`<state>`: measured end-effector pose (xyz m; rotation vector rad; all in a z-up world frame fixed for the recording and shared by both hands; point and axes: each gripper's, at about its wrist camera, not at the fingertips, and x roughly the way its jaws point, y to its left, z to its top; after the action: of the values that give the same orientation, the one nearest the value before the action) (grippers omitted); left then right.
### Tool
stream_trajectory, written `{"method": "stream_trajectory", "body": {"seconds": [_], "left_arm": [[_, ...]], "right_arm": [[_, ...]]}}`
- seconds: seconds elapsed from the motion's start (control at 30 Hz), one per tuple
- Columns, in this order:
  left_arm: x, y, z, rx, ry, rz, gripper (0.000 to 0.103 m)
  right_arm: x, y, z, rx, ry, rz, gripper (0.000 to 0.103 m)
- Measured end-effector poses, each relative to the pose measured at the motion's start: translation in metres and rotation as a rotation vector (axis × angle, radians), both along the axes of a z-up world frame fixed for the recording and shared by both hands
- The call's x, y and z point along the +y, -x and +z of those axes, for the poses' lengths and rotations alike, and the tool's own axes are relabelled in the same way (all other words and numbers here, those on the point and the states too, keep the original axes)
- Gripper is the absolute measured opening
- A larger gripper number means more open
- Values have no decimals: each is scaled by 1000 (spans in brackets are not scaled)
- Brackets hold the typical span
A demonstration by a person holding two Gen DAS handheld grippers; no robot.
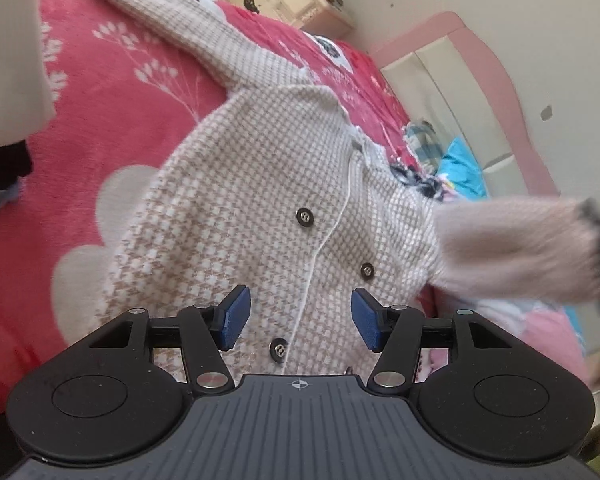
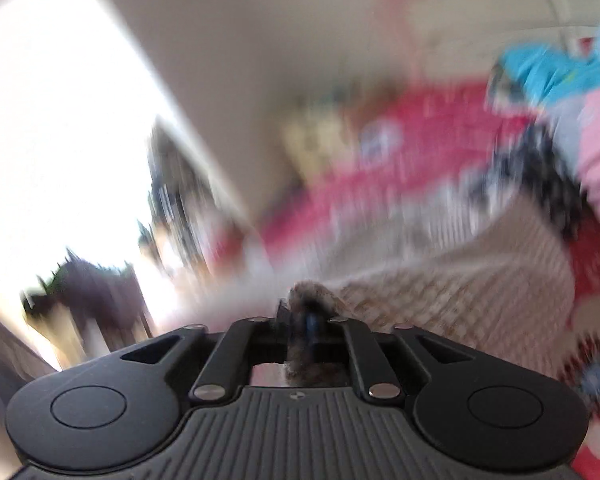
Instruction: Fold clothes
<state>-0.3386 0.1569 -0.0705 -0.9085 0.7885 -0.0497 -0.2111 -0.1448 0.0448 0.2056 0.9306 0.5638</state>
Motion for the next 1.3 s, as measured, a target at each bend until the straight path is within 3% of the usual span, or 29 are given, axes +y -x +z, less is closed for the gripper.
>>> {"method": "stream_trajectory", "body": {"seconds": [0.07, 0.13, 0.3, 0.37, 0.47, 0.53, 0.63, 0.7, 0.8, 0.9, 1.07, 1.2, 1.3], "left_arm": [[4, 3, 3, -5, 6, 7, 57], [6, 4, 4, -5, 3, 5, 58], [1, 3, 0, 26, -39, -31, 58], [-5, 2, -1, 31, -48, -50, 58], [-19, -3, -3, 43, -59, -90, 58], [-29, -7, -4, 46, -65, -121, 58], [-45, -13, -4, 47, -78, -164, 58], [-54, -16, -2, 46, -93, -189, 58], [-63, -17, 1, 49, -129, -223, 58], [-67, -18, 3, 69, -169, -254, 58], [-68, -25, -3, 106, -203, -308, 58], [-70, -31, -6, 105, -190, -324, 58], [-69, -33, -6, 76, -172, -331, 58]], "right_arm": [[31, 17, -62, 194, 172, 93, 43], [42, 45, -104, 292, 239, 128, 42], [-2, 100, -115, 353, 1, 20, 43], [-36, 109, -104, 293, -34, -97, 43], [-87, 108, -93, 193, 19, -313, 41], [-111, 96, -95, 172, 100, -412, 27], [-123, 73, -112, 145, 171, -412, 24], [-125, 58, -144, 177, 181, -383, 23], [-143, 58, -188, 259, 184, -430, 5], [-156, 65, -171, 252, 135, -487, 8], [-147, 62, -137, 61, 203, -474, 10], [-134, 21, -155, 3, 286, -478, 10], [-131, -5, -189, 17, 304, -474, 8]]}}
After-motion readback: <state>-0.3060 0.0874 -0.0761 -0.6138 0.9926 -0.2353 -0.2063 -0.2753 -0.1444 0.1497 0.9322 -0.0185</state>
